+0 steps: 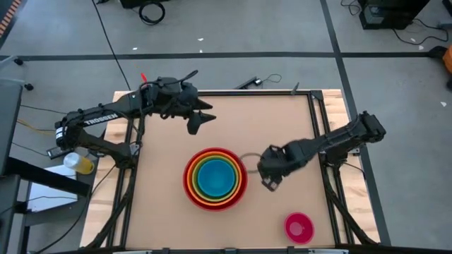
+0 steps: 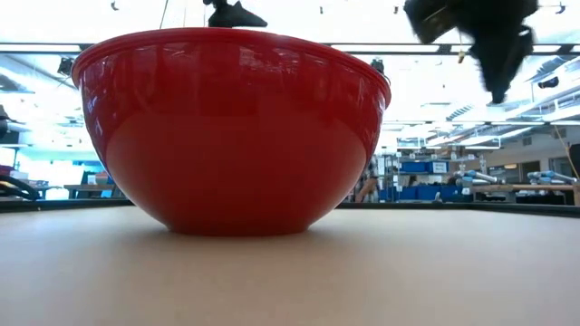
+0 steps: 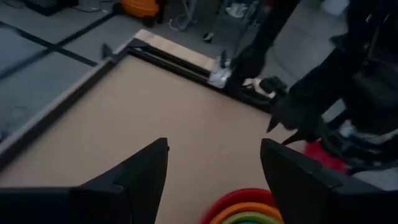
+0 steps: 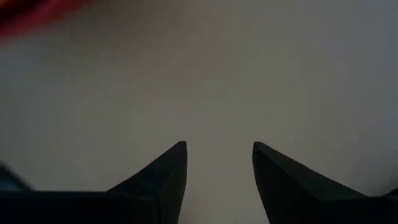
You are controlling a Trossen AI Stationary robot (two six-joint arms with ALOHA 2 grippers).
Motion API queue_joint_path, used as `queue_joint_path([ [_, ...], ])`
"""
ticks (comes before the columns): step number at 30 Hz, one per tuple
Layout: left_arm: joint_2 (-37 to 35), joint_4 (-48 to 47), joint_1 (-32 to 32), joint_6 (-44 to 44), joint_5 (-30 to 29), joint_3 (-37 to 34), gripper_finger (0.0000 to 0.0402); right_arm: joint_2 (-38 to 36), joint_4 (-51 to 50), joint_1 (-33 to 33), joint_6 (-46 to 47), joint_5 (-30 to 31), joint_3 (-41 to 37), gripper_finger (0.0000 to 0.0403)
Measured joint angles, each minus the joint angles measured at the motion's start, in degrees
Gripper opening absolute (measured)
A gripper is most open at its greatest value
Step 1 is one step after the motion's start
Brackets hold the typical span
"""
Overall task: Nest bowls inside each other
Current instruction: Stack the pink bowl into the blue bowl
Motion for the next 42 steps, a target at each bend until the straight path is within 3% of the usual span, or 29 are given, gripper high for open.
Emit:
queue_joint_path([
  [3, 0.0, 1.4, -3.4, -2.2, -1.7, 0.0, 0.0258, 0.0, 0.1, 5.1, -0.3, -1.5, 0.0, 0.0187],
  [11, 0.0, 6.1, -21.5, -6.7, -25.5, 0.0, 0.0258, 0.0, 0.1, 18.1, 8.1, -2.6, 0.0, 0.0187],
  [17, 0.9, 3.1, -31.2, -8.9, -35.5, -0.1, 0.0258, 0.0, 3.1, 26.2, 18.2, -5.5, -0.1, 0.0187],
  [23, 0.8, 2.8, -36.7, -12.3, -41.3, 0.0, 0.0258, 0.1, 12.3, 28.4, 27.8, -15.1, 0.1, 0.0186],
  [27, 0.7, 0.6, -39.0, -11.1, -50.0, 0.0, 0.0258, 0.7, 18.7, 28.4, 27.9, -8.6, 0.2, 0.0175],
  [31, 0.7, -2.3, -37.7, -12.8, -49.1, 0.0, 0.0258, 1.0, 15.6, 27.0, 29.8, -11.6, 0.2, 0.0167],
  [34, 0.7, -2.8, -37.2, -12.5, -48.3, 0.0, 0.0258, 1.0, 15.0, 25.8, 29.7, -10.3, 0.2, 0.0165],
  [38, -0.3, -4.3, -36.0, -10.5, -47.8, 0.0, 0.0258, 0.9, 3.8, 23.4, 24.1, -10.4, 0.2, 0.0165],
  [40, -0.9, -4.7, -33.8, -9.3, -44.0, 0.0, 0.0258, 0.4, -0.2, 21.5, 21.5, -11.9, 0.2, 0.0165],
  [42, -1.3, -5.1, -30.4, -8.3, -35.3, 0.0, 0.0258, -0.7, 0.2, 19.0, 19.1, -11.3, 0.2, 0.0165],
])
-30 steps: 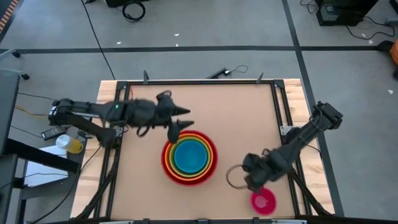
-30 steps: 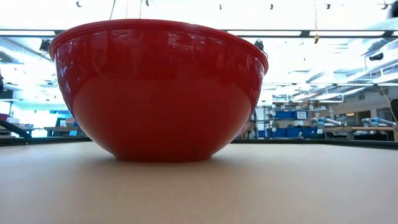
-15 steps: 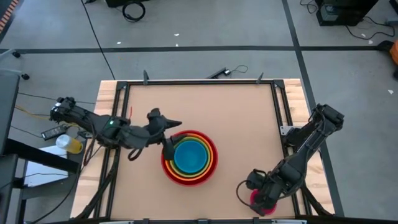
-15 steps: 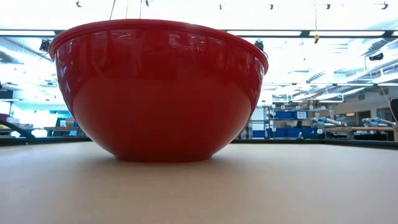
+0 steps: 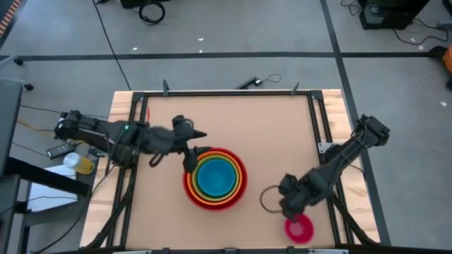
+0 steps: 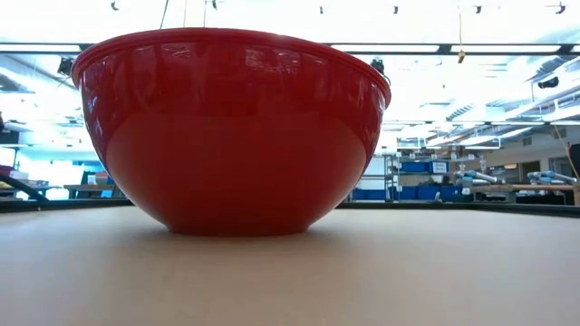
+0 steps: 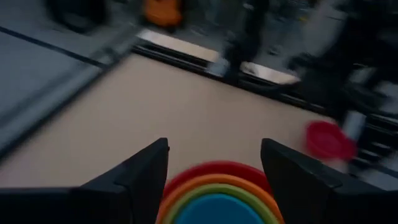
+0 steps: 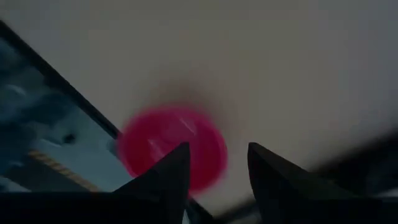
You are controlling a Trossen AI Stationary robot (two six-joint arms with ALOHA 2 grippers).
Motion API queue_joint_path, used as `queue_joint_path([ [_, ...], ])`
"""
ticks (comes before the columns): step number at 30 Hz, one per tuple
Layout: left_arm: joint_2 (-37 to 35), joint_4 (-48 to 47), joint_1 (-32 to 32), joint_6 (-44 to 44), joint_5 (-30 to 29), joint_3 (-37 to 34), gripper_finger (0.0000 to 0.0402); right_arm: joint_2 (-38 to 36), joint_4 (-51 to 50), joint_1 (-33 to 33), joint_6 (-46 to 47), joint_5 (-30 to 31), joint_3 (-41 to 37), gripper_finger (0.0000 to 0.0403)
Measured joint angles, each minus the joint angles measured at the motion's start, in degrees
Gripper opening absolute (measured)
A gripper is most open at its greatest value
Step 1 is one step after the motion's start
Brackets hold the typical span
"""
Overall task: Nest bowls inside each other
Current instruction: Stack the pink bowl into the blue bowl
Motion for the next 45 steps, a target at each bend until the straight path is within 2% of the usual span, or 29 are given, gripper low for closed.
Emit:
queue_joint_path([
  [3, -0.1, 0.1, 5.1, 1.5, 9.0, 0.0, 0.0258, -1.0, 8.4, -4.6, -4.9, 2.6, 0.0, 0.0165],
  [8, 0.0, 0.8, 10.7, 3.4, 11.9, 0.0, 0.0258, -3.2, 20.9, -12.0, -12.2, 3.4, 0.1, 0.0165],
  [13, -3.8, 3.8, 11.4, 3.4, 12.5, 0.0, 0.0246, -7.5, 18.8, -14.8, -13.8, 6.5, 0.1, 0.0165],
  [19, -12.9, -1.6, 12.1, 1.9, 11.5, 0.0, 0.0214, -11.0, 3.5, -11.0, -11.0, 9.6, -0.3, 0.0165],
  [21, -14.9, -4.5, 11.8, 0.7, 10.4, -0.2, 0.0206, -11.2, 3.6, -10.1, -9.7, 10.1, -1.9, 0.0165],
  [23, -16.4, -4.8, 10.4, -1.5, 9.1, -3.4, 0.0201, -11.1, 7.6, -10.0, -8.5, 10.3, -4.2, 0.0165],
  [25, -17.3, 1.6, 8.3, -3.5, 8.0, -9.5, 0.0197, -10.2, 13.1, -10.0, -8.1, 10.5, -6.1, 0.0165],
  [29, -16.5, 24.3, 5.0, -6.9, 9.7, -24.2, 0.0193, -9.0, 26.4, -9.8, -7.7, 7.7, -7.8, 0.0165],
  [31, -15.7, 34.0, 4.7, -9.2, 11.0, -28.1, 0.0192, -9.3, 35.7, -9.9, -8.2, 5.7, -6.9, 0.0165],
  [33, -15.7, 35.7, 4.8, -10.7, 11.4, -29.8, 0.0192, -10.0, 39.4, -9.9, -8.3, 6.3, -5.1, 0.0165],
  [35, -15.5, 35.3, 5.0, -10.4, 11.4, -29.9, 0.0192, -10.3, 35.6, -8.9, -8.2, 8.0, -3.4, 0.0165],
  [41, -17.8, 35.9, 5.6, -1.0, 11.1, -27.6, 0.0192, -7.3, 12.5, -2.8, -3.7, 8.0, -3.4, 0.0165],
  [45, -18.0, 35.0, 5.6, 7.1, 11.1, -27.2, 0.0192, -3.8, 5.9, 1.6, -1.4, 9.0, -3.4, 0.0165],
])
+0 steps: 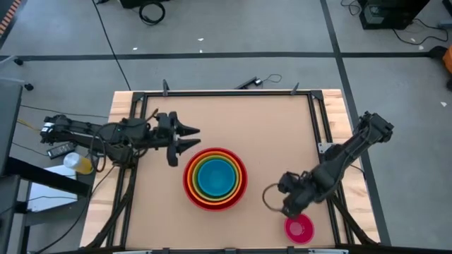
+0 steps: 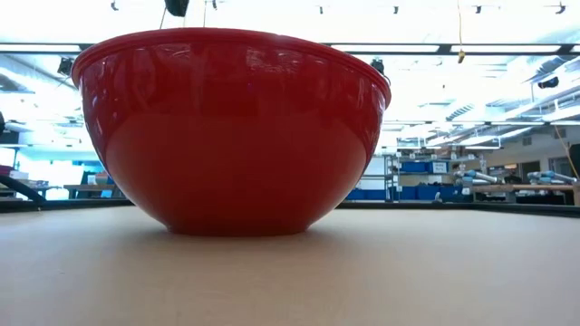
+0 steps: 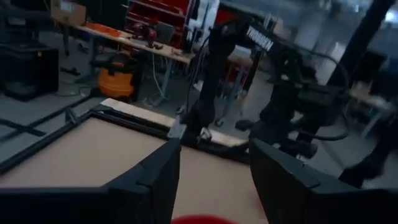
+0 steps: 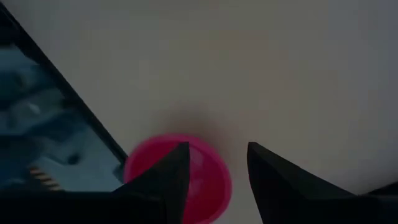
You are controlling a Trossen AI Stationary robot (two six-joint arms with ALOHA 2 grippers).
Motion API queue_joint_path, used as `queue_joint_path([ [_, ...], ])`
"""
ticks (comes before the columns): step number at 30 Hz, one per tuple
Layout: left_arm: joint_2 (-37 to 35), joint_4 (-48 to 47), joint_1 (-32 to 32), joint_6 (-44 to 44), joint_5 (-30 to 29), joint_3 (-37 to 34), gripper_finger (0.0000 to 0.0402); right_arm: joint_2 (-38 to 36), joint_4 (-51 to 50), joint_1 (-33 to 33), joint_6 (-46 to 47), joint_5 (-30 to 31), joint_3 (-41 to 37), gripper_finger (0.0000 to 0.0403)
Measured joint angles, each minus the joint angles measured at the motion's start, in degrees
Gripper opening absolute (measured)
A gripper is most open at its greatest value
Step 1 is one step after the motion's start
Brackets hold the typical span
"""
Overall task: Nest bowls inside each other
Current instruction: Stack the pink bowl into the blue bowl
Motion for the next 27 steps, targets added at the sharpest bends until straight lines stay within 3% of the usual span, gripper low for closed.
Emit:
queue_joint_path([
  [9, 5.5, -2.2, 0.2, 0.1, 1.9, -0.1, 0.0192, 5.6, 2.4, 4.9, -0.3, -1.1, 0.0, 0.0166],
  [14, 5.5, -2.2, 0.4, 0.0, 3.6, -0.1, 0.0192, 4.5, 3.3, 7.8, 5.2, 0.0, -3.9, 0.0167],
  [20, 4.0, -4.1, -0.3, -3.4, 3.8, 0.0, 0.0192, 3.6, 12.3, 8.6, 10.7, 1.8, -8.8, 0.0167],
  [27, 4.0, -8.6, -3.0, -7.1, 4.0, -0.1, 0.0192, 2.9, 12.5, 9.2, 11.2, -2.0, -9.1, 0.0167],
])
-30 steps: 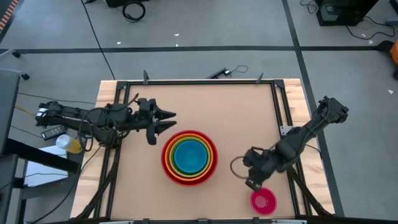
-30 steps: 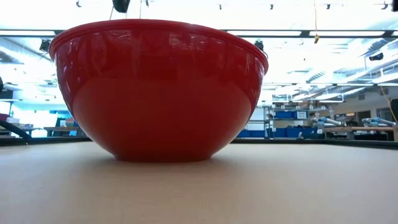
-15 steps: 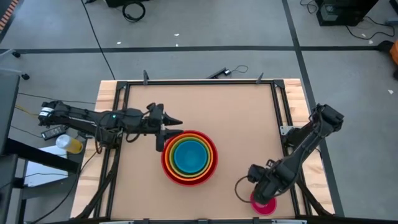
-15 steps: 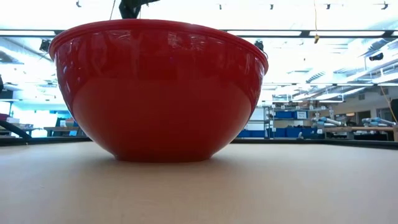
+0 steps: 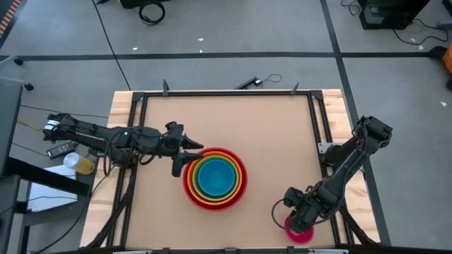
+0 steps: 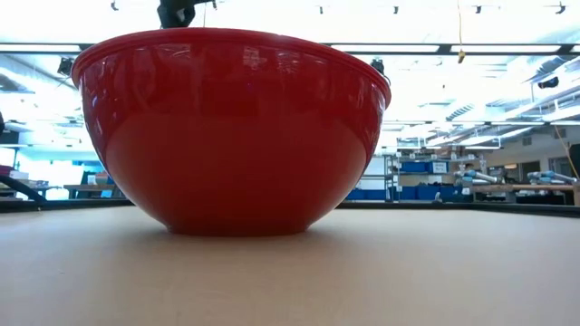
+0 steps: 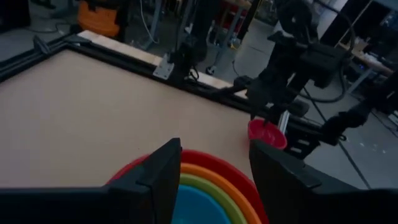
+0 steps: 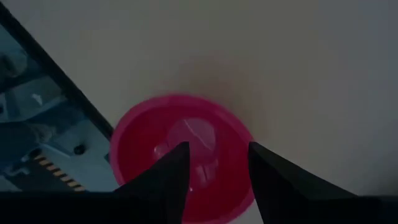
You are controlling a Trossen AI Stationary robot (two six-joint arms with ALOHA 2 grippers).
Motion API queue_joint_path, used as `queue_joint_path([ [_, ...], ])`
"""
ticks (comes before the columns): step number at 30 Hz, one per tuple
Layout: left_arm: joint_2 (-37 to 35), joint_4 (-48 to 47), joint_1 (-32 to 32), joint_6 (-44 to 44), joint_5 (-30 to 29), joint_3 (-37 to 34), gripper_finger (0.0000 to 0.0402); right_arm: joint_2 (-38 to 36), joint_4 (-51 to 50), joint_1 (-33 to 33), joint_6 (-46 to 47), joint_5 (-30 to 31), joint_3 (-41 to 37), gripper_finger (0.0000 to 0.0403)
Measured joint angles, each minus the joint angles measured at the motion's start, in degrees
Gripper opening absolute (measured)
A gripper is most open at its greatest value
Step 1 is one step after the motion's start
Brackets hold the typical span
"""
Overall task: Nest bowls inside each other
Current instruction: Stack the pink bowl into the blue bowl
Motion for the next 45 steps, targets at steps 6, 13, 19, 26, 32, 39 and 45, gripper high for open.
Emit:
queue_joint_path([
  [6, 0.0, -0.4, -1.9, -1.4, -0.5, 0.0, 0.0192, 0.3, -0.3, 2.6, 3.4, 1.7, 0.0, 0.0167],
  [13, 0.0, -3.3, -4.2, -2.9, -3.8, 0.0, 0.0192, 0.4, 3.2, 4.6, 7.3, 3.5, -4.9, 0.0167],
  [19, 0.0, -4.0, -4.6, -5.3, -3.8, 0.0, 0.0192, 0.4, 7.6, 5.7, 8.9, 5.0, -8.4, 0.0167],
  [26, 0.0, -4.0, -4.5, -6.5, -5.4, 0.0, 0.0192, 0.4, 9.8, 5.7, 8.7, 5.0, -11.4, 0.0148],
  [32, 0.0, -4.0, -4.5, -6.5, -6.8, 0.0, 0.0192, 0.4, 12.0, 5.7, 8.8, 5.1, -12.9, 0.0096],
  [39, -0.7, -4.6, -3.5, -6.5, -6.7, 0.0, 0.0192, 0.1, 15.6, 4.5, 10.7, 6.0, -12.2, 0.0021],
  [45, -8.3, -8.9, -0.5, -6.9, -5.5, 0.0, 0.0192, -2.3, 14.4, -3.5, 10.7, 21.0, -6.0, 0.0023],
])
